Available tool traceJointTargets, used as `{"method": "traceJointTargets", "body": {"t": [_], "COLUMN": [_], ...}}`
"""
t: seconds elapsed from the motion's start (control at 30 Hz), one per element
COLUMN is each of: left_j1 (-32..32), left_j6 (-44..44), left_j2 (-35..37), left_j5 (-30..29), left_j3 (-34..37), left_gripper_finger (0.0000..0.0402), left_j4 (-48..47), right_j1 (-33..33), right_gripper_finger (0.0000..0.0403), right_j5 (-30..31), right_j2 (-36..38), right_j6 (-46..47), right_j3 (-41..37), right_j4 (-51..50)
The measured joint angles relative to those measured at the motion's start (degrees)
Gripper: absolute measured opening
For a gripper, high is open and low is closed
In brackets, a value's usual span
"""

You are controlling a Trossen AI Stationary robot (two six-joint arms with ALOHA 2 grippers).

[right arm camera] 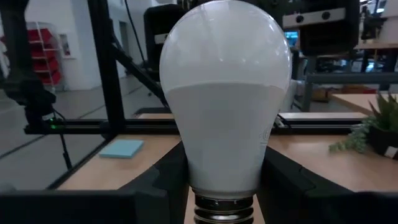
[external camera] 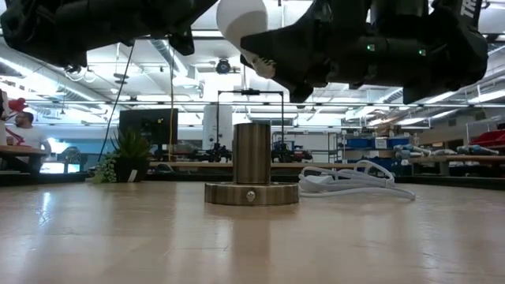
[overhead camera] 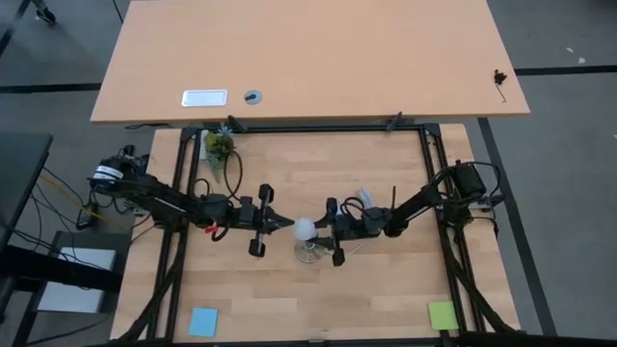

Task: Screw lightbulb
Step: Insert the lightbulb into the lamp socket

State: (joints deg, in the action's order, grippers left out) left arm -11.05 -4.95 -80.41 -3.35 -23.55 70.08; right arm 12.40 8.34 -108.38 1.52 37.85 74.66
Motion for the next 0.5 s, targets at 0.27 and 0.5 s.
{"method": "traceJointTargets", "body": {"t": [0.27,0.5], "left_j1": [0.00,0.00], "left_j6": [2.16,2.19], "left_j2": [-3.48,-4.83], "left_j5": [-1.16,-1.23], "left_j3": [-0.02,-0.12], "left_gripper_finger": [0.0000,0.0000], "left_j4": [0.85,3.19], "right_j1": [-0.52,-0.52], "right_gripper_finger": [0.0157,0.0161], "right_j5": [0.20,-0.23], "right_j2": [-0.44,-0.44], "right_j6": [0.00,0.40], "right_j3": [0.02,0.03], "right_j4": [-2.54,-3.08]}}
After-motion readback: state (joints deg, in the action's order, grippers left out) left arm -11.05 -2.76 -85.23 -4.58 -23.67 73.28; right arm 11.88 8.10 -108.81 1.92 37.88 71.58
